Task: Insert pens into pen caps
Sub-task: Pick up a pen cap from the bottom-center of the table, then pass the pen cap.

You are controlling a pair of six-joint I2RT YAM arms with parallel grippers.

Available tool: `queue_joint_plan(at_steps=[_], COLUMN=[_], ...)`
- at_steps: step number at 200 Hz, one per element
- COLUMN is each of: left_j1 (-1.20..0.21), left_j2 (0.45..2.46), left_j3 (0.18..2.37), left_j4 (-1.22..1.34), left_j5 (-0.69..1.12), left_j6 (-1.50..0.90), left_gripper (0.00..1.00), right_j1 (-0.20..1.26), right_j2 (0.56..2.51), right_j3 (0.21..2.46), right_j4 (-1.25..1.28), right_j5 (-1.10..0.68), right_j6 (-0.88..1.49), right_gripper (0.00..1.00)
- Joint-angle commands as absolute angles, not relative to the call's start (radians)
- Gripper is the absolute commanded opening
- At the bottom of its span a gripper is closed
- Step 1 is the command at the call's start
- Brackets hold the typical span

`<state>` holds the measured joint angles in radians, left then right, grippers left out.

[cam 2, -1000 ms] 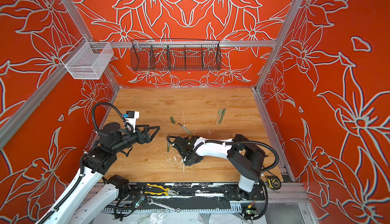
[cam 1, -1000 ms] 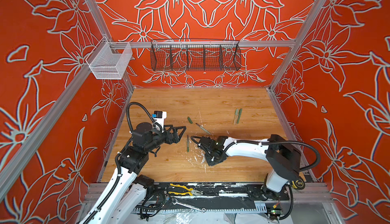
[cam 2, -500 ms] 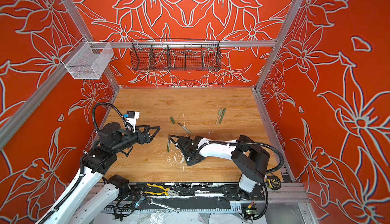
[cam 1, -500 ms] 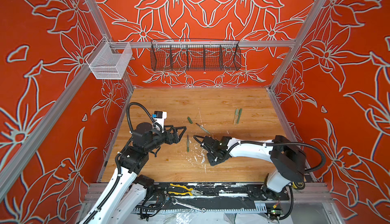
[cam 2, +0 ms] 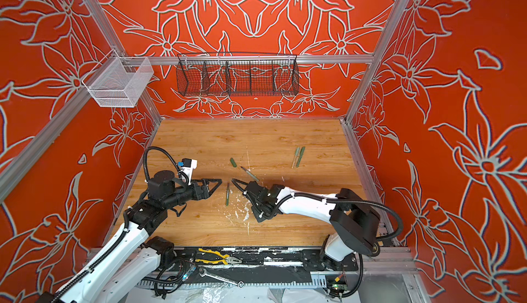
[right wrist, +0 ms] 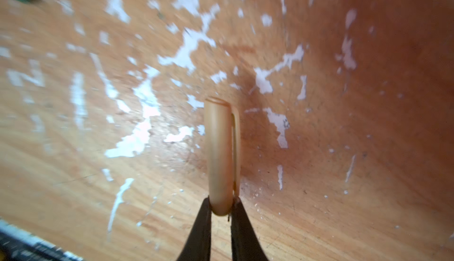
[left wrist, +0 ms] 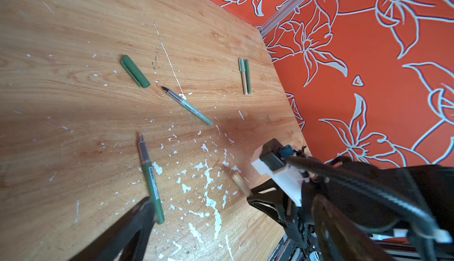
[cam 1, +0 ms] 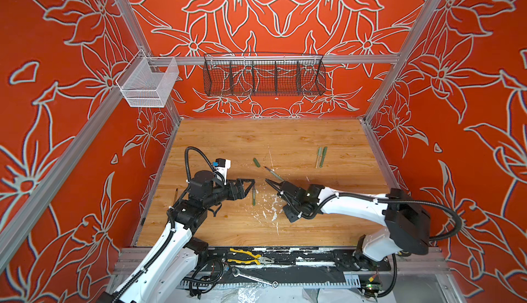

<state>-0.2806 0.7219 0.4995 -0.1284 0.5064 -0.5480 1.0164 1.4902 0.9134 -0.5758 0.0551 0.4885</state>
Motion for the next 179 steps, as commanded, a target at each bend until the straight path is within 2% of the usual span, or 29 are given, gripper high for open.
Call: queue_joint_plan(at_steps=[1,52,137,179], left_j1=[-0.286,-0.397,-0.554,-0.591], left_j2=[0.742,0.815,0.978,1.077], left_j3=[0.481,0.44,0.415,0.446], left_j4=[-0.02,0.115,0.38,0.434], left_j5=[0.566,0.523,0.465,0.486], left_j6=[-0.601,-0.655,-0.762,-0.774], left_gripper=[0.98,0.99,0.7,0.45], right_j1=[1.016,1.017,1.019,1.02], right_j2=[1.416,1.34,1.246,1.243], right_j3=[0.911,0.943,0.931,0.932], right_j4=[-0.503,-0.464,-0.33,-0.32], right_j5=[-0.004,-0.107,-0.193,-0.168], right_j6=[0.428,0.405,0.443,0.45], right_gripper=[0.17,0.17,0.17,0.17])
